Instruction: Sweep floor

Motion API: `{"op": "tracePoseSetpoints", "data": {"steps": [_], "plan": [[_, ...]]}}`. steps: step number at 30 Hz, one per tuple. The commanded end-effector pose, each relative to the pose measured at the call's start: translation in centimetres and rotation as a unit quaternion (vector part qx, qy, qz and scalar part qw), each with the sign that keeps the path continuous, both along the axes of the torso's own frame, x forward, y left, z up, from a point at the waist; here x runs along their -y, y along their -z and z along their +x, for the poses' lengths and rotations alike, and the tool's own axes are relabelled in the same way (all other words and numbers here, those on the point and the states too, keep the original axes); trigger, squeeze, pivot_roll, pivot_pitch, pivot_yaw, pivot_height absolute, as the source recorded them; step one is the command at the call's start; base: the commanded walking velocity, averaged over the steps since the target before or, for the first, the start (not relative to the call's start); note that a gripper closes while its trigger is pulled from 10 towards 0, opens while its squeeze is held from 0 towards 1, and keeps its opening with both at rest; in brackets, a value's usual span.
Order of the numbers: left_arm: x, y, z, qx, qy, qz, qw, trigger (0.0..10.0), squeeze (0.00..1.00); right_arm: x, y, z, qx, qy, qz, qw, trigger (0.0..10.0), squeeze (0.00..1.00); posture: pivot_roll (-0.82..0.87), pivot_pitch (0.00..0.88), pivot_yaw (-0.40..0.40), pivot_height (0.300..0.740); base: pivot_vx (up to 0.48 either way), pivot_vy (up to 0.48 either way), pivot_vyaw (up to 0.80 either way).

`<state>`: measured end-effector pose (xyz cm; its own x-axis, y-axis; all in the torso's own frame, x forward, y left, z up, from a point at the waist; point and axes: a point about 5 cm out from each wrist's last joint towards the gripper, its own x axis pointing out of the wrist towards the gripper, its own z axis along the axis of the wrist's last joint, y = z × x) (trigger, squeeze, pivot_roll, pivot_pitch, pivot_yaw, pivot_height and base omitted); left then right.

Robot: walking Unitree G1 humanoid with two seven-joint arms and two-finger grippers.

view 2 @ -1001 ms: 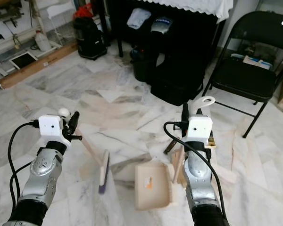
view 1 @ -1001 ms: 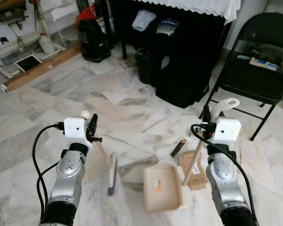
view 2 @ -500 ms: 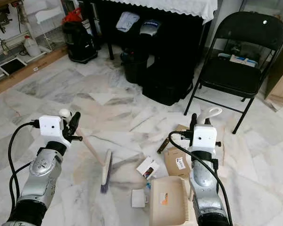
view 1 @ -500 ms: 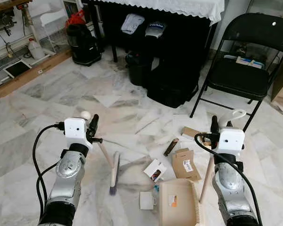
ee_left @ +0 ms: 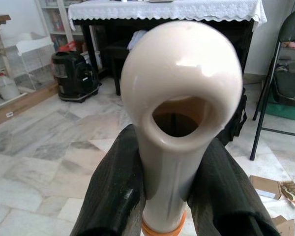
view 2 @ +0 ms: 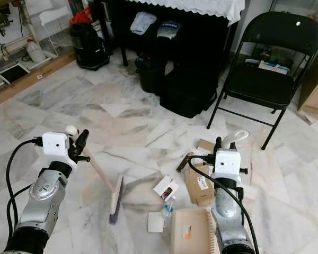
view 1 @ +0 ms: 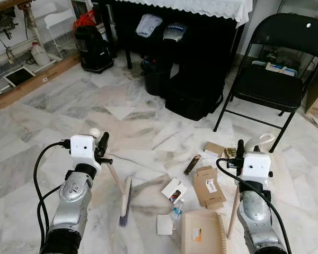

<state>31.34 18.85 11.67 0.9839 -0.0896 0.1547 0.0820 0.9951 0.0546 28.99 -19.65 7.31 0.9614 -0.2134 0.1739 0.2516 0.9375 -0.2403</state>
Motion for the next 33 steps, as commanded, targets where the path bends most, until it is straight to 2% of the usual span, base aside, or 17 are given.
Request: {"op": "tracePoseSetpoints", "data": {"steps": [1, 28, 33], "plan": [[-0.6, -0.9, 0.0, 0.019, -0.005, 0.005, 1.0, 10.0, 0.0, -0.1, -0.2, 0.2, 0.006, -0.004, -0.009, 1.0, 10.0, 0.0, 0.06, 0.122, 0.064, 0.74, 0.0, 0.0, 0.0], [-1.0, -1.0, -0.1, 0.022, -0.013, 0.005, 1.0, 10.0, 0.0, 0.2, 0.6, 1.6, -0.017, -0.004, -0.034, 0.999, 10.0, 0.0, 0.07, 0.125, 0.061, 0.74, 0.0, 0.0, 0.0], [-1.1, -1.0, -0.2, 0.024, -0.014, 0.007, 1.0, 10.0, 0.0, 0.2, 0.8, 1.7, -0.022, -0.007, -0.059, 0.998, 10.0, 0.0, 0.07, 0.131, 0.065, 0.74, 0.0, 0.0, 0.0]]}}
